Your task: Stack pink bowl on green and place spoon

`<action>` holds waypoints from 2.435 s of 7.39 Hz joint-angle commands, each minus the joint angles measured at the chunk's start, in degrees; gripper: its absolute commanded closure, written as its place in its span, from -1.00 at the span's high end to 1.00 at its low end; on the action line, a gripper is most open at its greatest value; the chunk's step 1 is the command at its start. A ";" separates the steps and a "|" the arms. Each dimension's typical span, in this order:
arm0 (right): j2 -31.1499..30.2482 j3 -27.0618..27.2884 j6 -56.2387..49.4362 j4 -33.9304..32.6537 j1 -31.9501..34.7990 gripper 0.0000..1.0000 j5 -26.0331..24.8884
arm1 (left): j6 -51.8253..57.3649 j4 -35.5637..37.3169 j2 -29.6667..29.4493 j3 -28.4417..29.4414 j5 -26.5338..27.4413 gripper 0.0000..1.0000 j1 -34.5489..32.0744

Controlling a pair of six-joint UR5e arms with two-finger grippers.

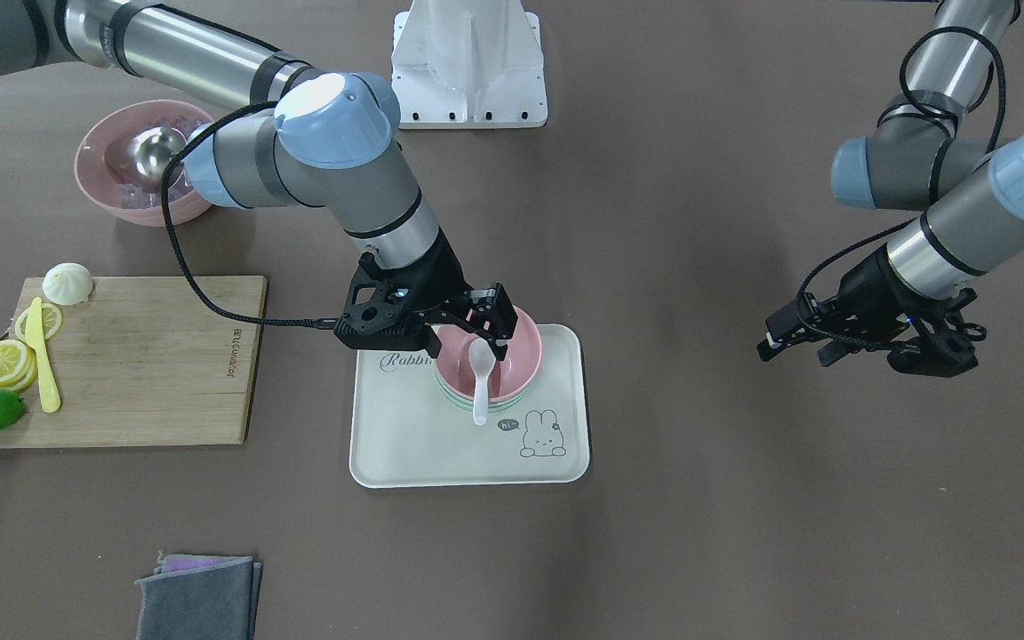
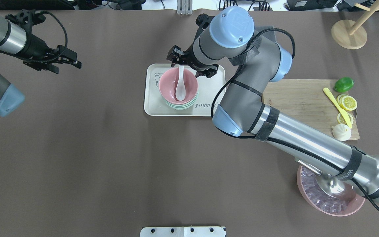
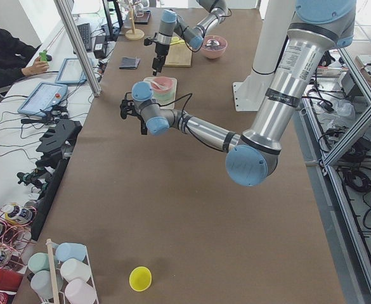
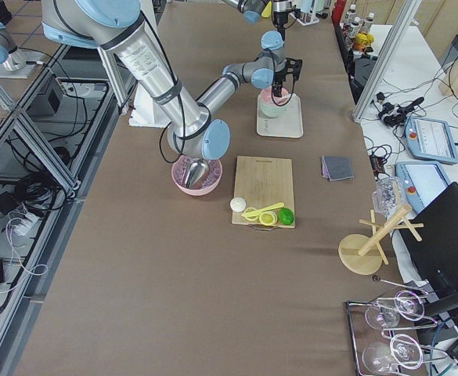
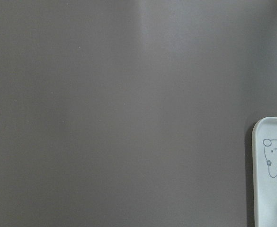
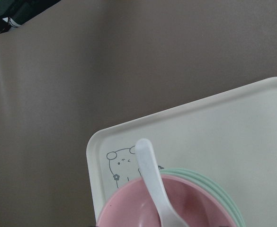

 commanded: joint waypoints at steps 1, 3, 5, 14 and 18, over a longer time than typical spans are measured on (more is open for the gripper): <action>-3.11 4.82 -4.31 -5.09 3.18 1.00 3.24 | 0.02 0.04 1.22 -1.27 1.05 0.97 -1.93; -8.82 17.10 -21.30 -26.98 8.37 1.00 7.13 | 0.45 1.00 6.15 -5.15 3.69 0.97 -9.02; -16.37 26.26 -37.92 -44.07 13.11 1.00 7.22 | 18.90 0.92 14.01 -6.82 4.30 0.98 -13.10; -46.29 6.56 -89.77 -22.73 45.64 1.00 28.73 | 35.17 1.18 27.51 -1.19 3.79 0.98 -20.58; -46.64 8.36 -81.98 -22.53 47.15 1.00 30.69 | 44.76 11.87 26.55 -3.38 1.33 0.98 -28.03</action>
